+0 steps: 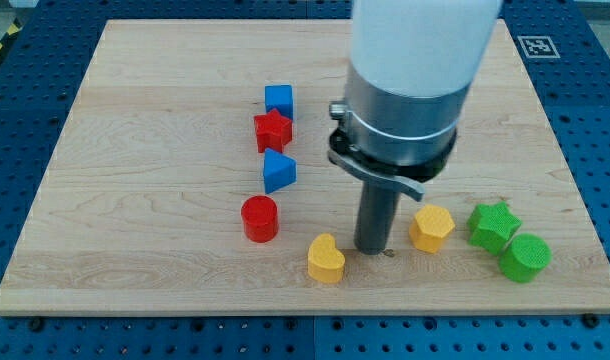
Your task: Slide the hexagon parallel to the blue triangle
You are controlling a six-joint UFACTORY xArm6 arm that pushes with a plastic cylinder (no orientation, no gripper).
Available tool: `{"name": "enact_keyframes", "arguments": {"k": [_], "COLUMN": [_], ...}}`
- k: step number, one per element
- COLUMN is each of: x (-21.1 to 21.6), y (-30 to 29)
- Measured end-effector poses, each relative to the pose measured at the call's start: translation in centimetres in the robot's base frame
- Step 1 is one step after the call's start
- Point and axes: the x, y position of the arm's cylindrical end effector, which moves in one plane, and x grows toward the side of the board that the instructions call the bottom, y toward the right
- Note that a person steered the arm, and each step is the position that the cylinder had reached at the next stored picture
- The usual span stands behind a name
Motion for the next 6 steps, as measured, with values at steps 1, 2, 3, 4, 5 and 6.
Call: {"name": "enact_keyframes", "arguments": {"k": [1, 2, 3, 4, 5, 6], "x": [0.9, 1.9, 1.9, 1.1, -1.5, -4.3], "y": [2.0, 4.1, 6.5, 6.6, 6.6, 6.7]}}
